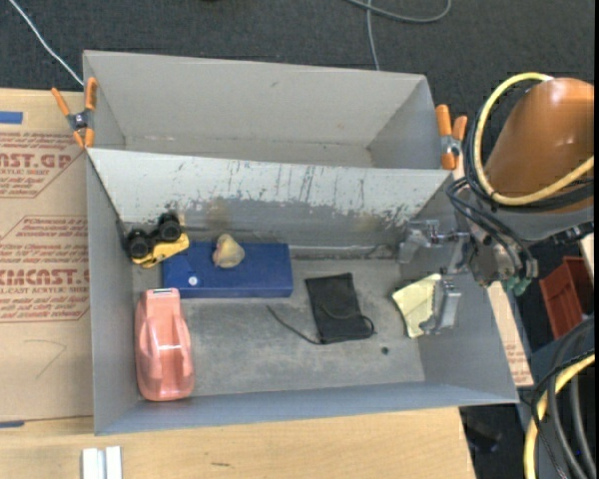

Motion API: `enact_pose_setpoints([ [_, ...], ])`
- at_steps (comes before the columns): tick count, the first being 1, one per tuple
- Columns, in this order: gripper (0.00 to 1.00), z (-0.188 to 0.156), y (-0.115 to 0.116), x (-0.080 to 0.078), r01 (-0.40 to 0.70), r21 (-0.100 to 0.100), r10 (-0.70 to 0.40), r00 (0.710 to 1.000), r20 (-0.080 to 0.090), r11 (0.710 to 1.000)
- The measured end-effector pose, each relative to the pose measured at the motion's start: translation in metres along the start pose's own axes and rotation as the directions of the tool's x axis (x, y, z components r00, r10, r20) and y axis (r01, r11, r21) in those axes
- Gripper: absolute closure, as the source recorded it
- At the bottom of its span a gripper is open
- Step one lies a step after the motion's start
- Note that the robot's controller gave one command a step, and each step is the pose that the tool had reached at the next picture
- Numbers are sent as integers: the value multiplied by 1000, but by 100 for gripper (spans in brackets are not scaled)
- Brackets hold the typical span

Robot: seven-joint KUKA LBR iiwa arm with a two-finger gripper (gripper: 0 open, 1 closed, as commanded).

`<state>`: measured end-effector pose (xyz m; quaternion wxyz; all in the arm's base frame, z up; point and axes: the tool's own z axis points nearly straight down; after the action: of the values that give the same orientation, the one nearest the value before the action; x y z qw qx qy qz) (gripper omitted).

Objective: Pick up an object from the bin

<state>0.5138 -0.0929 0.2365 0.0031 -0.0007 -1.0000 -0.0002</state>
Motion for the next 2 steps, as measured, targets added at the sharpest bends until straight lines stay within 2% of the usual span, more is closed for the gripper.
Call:
enact_pose_setpoints([
  [1,0,-4,1,-2,2,1,-2,1000,8,1000],
  [2,0,120,49,-20,104,1,-104,995,7,995],
])
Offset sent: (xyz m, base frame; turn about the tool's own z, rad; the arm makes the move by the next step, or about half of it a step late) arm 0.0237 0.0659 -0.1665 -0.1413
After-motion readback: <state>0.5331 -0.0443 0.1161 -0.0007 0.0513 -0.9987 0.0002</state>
